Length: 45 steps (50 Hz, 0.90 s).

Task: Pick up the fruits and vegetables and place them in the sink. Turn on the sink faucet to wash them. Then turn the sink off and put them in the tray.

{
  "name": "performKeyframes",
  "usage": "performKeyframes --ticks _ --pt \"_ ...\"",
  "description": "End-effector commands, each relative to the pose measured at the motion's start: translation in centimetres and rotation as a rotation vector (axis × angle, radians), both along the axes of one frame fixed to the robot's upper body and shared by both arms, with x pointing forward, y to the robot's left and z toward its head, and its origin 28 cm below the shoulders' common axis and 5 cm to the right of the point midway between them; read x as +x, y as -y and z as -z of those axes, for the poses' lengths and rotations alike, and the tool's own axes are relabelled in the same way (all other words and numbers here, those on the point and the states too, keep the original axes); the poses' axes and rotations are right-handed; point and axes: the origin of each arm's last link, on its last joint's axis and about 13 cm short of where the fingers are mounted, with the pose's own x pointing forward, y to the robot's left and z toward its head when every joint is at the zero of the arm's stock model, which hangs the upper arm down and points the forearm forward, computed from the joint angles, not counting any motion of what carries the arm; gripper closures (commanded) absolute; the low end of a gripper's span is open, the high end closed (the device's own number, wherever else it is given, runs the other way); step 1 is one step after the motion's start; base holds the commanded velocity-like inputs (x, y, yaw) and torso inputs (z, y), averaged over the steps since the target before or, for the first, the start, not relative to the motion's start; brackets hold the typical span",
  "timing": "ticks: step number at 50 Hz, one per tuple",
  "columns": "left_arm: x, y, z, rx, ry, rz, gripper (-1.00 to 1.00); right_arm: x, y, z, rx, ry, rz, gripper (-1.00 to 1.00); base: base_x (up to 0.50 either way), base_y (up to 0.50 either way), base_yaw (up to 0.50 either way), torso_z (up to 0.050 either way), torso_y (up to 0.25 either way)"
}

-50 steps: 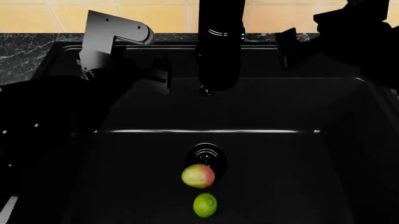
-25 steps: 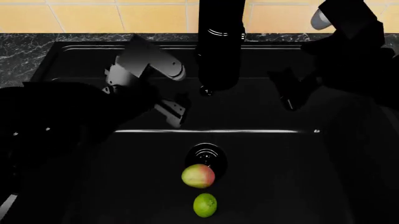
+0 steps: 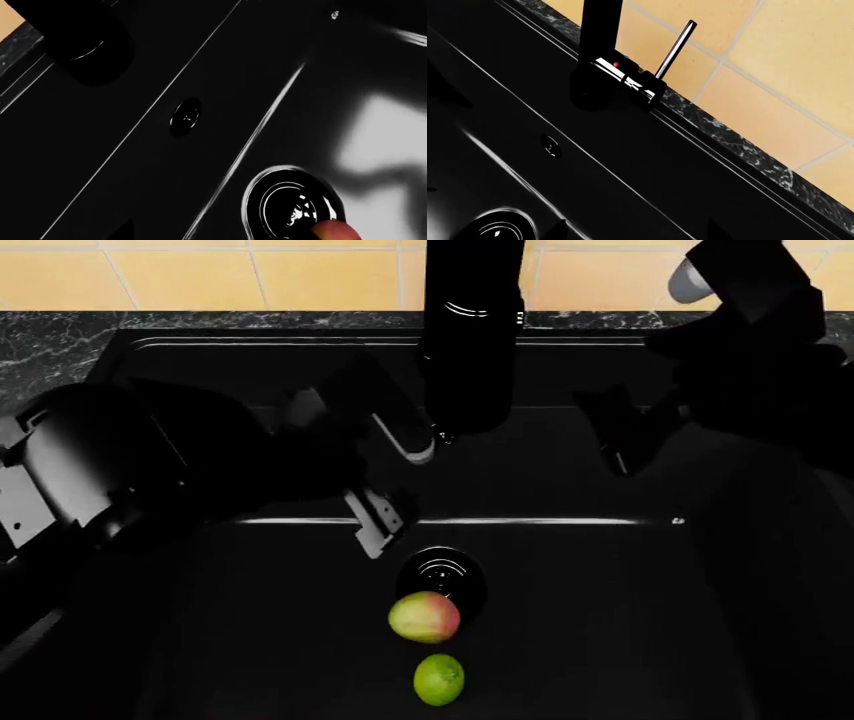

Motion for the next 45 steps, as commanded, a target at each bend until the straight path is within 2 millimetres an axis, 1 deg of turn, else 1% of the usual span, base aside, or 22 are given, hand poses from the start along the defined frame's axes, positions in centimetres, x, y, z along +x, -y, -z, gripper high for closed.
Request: performKeyframes --ticks 1,5,13,17,20,23,25,31,37,45 --pt "1.1 -0.1 0.1 0.067 -0.08 0.077 -1.0 0.3 0.0 0.3 0.011 0.005 -0.004 -1.0 0.0 0.0 0.0 0.0 0.0" --pt "1.0 -0.1 -0.4 0.027 -0.009 0.006 -1.0 0.4 0.0 0.4 0.007 0.011 0.006 -1.0 0.0 0.0 0.0 0.0 0.0" --pt "1.0 -0.1 -0.5 0.018 0.005 -0.01 -1.0 0.5 -0.1 0.4 0.006 0.012 0.008 -1.0 0.0 0.0 0.0 0.0 0.0" --pt "1.4 0.1 -0.2 0.08 -0.043 0.091 -1.0 0.5 -0.1 0.4 0.008 0.015 0.005 -1.0 0.0 0.0 0.0 0.0 0.0" --pt "1.7 0.1 0.2 0.168 -0.096 0.172 -1.0 0.5 -0.1 0.4 0.012 0.016 0.005 -1.0 0.0 0.0 0.0 0.0 0.0" --pt "1.8 0.1 0.5 0.248 -0.141 0.208 -1.0 0.5 -0.1 0.5 0.015 0.018 0.003 -1.0 0.0 0.0 0.0 0.0 0.0" --pt "2.1 -0.1 0.6 0.272 -0.162 0.219 -1.0 0.5 -0.1 0.5 0.016 0.02 0.002 -1.0 0.0 0.0 0.0 0.0 0.0" --pt "2.6 -0.7 0.3 0.275 -0.186 0.269 -1.0 0.5 0.0 0.5 0.019 0.022 0.004 -1.0 0.0 0.0 0.0 0.0 0.0" --pt "2.8 -1.0 0.6 0.286 -0.216 0.305 -1.0 0.6 -0.1 0.6 0.025 0.026 0.008 -1.0 0.0 0.0 0.0 0.0 0.0" --pt "3.8 -0.6 1.5 0.296 -0.244 0.33 -1.0 0.8 -0.3 0.7 0.027 0.026 0.005 -1.0 0.0 0.0 0.0 0.0 0.0"
